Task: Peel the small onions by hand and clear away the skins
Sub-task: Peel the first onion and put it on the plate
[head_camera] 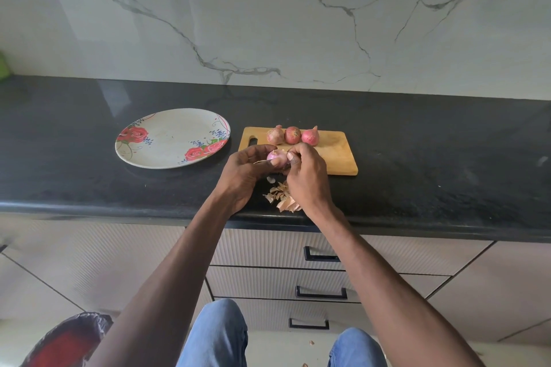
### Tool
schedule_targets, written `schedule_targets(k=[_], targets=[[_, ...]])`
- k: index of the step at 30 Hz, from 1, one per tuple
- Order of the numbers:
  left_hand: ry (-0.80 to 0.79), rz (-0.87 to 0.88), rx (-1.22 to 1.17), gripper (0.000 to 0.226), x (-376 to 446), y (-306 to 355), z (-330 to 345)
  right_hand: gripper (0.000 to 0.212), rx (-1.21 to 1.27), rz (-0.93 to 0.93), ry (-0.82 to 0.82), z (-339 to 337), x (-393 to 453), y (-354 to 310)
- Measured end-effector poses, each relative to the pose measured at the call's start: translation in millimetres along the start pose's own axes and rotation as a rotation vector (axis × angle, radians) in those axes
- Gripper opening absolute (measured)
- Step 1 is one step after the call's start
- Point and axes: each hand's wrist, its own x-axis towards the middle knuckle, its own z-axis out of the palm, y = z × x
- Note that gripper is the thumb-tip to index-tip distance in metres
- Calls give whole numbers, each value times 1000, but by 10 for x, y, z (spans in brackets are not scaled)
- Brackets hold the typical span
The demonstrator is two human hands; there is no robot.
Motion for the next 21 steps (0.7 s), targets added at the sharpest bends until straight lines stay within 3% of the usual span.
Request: schedule_targets(k=[11,17,21], targets=[[41,-41,-37,18,37,7,6,11,162,248,-1,-59,43,55],[21,47,42,33,-42,34,78,8,148,154,8,-22,22,25],[26,67,100,28,-36,-4,61,11,162,182,-18,-43,16,14]])
